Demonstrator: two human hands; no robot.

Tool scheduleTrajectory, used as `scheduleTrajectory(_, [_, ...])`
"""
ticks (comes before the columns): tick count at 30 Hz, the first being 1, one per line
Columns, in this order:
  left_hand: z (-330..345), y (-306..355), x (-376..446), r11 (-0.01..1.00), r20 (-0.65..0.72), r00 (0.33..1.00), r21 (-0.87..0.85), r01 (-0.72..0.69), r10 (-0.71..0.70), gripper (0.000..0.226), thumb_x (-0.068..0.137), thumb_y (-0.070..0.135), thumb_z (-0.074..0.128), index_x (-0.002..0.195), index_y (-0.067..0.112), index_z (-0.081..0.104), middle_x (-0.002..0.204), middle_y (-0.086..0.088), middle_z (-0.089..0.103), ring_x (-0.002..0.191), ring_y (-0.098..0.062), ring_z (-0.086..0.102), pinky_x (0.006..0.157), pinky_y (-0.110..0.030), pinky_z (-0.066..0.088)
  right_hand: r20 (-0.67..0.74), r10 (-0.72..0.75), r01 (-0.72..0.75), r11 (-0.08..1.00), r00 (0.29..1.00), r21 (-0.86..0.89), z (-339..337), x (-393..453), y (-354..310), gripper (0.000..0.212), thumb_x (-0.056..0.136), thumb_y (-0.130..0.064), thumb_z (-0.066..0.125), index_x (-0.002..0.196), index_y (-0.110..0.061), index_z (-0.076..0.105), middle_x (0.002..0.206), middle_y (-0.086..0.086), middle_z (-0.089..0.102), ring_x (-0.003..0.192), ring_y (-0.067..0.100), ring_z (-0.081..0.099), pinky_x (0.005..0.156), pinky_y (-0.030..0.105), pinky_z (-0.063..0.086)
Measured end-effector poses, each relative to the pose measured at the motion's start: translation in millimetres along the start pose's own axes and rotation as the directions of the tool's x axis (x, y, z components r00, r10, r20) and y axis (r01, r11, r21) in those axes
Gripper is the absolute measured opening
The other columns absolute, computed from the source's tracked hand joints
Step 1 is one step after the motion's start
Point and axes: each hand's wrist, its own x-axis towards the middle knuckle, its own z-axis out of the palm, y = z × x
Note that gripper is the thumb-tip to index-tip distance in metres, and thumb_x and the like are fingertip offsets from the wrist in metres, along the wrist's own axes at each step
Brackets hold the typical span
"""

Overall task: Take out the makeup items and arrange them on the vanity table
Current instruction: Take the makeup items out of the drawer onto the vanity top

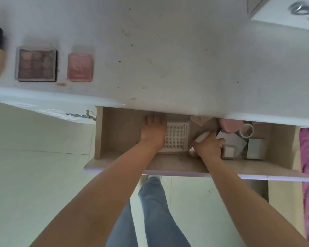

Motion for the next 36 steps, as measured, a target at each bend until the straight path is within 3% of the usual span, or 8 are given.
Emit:
scheduleTrajectory(6, [-19, -3, -16, 0.993, -0.026, 0.994, -0.043, -0.106, 0.105, 0.045, 0.082, 0.019, 0.06, 0.122, 0.009, 0.042, 0.125, -0.015, 0.048, 0.115, -0.033, 0.044, 0.089, -0.039, 0.041, 0.039, -0.063, 0.057, 0.987, 0.997, 0.148, -9, 0, 9, 0.08, 0.069, -0.027, 0.074, 0.132, -0.015, 0.027, 0.131, 0.021, 0.025, 0.114, 0.042, 0.04, 0.09, 0.038, 0.04])
scheduleTrajectory(11, [-23, -14, -63, 0.981, -0.094, 0.985, -0.116, -0.156, 0.145, 0.028, 0.089, 0.031, 0.05, 0.11, 0.014, 0.042, 0.106, -0.006, 0.056, 0.093, -0.025, 0.053, 0.072, -0.032, 0.042, 0.099, -0.347, 0.328, 0.93, 0.933, 0.169, -29, -26, 13, 0.075, 0.071, -0.018, 0.068, 0.133, -0.022, 0.026, 0.127, 0.015, 0.03, 0.1, 0.03, 0.044, 0.076, 0.029, 0.035])
scheduleTrajectory(16, [-46, -30, -107, 0.881, -0.33, 0.941, -0.463, -0.099, -0.068, 0.024, 0.082, 0.029, 0.063, 0.088, 0.019, 0.043, 0.07, 0.017, 0.044, 0.059, -0.003, 0.045, 0.05, -0.014, 0.03, 0.175, -0.594, 0.535, 0.793, 0.785, 0.291, -49, -65, 0, 0.087, 0.072, -0.014, 0.066, 0.142, -0.027, 0.016, 0.139, 0.005, 0.03, 0.116, 0.022, 0.041, 0.085, 0.031, 0.041])
scheduleTrajectory(21, [-93, -56, -124, 0.653, -0.486, 0.778, -0.746, -0.132, -0.398, 0.034, 0.084, 0.018, 0.061, 0.114, 0.005, 0.05, 0.088, 0.011, 0.057, 0.075, -0.011, 0.058, 0.068, -0.007, 0.044, 0.03, -0.7, 0.644, 0.671, 0.713, 0.367, -70, -91, -51, 0.088, 0.075, -0.02, 0.066, 0.144, -0.022, 0.011, 0.137, 0.0, 0.035, 0.118, 0.018, 0.043, 0.088, 0.032, 0.045])
scheduleTrajectory(25, [-123, -78, -107, 0.519, -0.411, 0.776, -0.845, -0.128, -0.478, 0.028, 0.093, 0.016, 0.047, 0.12, 0.016, 0.041, 0.119, -0.005, 0.058, 0.106, -0.025, 0.059, 0.093, -0.041, 0.048, -0.052, -0.755, 0.74, 0.624, 0.654, 0.25, -81, -87, -109, 0.076, 0.077, -0.022, 0.064, 0.14, -0.017, 0.023, 0.14, 0.002, 0.036, 0.121, 0.015, 0.038, 0.088, 0.018, 0.028])
scheduleTrajectory(27, [-129, -84, -97, 0.535, -0.392, 0.79, -0.839, -0.097, -0.471, 0.018, 0.094, 0.015, 0.044, 0.111, 0.018, 0.04, 0.115, -0.008, 0.059, 0.104, -0.027, 0.059, 0.091, -0.043, 0.049, -0.034, -0.764, 0.754, 0.627, 0.644, 0.197, -83, -81, -130, 0.071, 0.077, -0.021, 0.063, 0.138, -0.017, 0.026, 0.137, 0.005, 0.037, 0.119, 0.019, 0.04, 0.082, 0.015, 0.026])
scheduleTrajectory(32, [-124, -89, -76, 0.533, -0.295, 0.798, -0.845, 0.038, -0.525, 0.037, 0.093, 0.022, 0.048, 0.127, 0.008, 0.04, 0.121, -0.01, 0.057, 0.108, -0.028, 0.056, 0.088, -0.03, 0.046, 0.069, -0.797, 0.799, 0.601, 0.6, -0.002, -82, -66, -148, 0.078, 0.074, -0.016, 0.066, 0.139, -0.016, 0.023, 0.136, 0.01, 0.034, 0.12, 0.024, 0.039, 0.083, 0.022, 0.028])
scheduleTrajectory(36, [-124, -93, -63, 0.593, -0.289, 0.797, -0.799, 0.105, -0.53, 0.045, 0.091, 0.026, 0.051, 0.13, 0.007, 0.037, 0.129, -0.009, 0.051, 0.116, -0.028, 0.052, 0.097, -0.036, 0.044, 0.158, -0.793, 0.807, 0.562, 0.588, -0.184, -84, -55, -148, 0.084, 0.072, -0.01, 0.065, 0.141, -0.017, 0.019, 0.141, 0.009, 0.029, 0.124, 0.027, 0.035, 0.088, 0.028, 0.033])
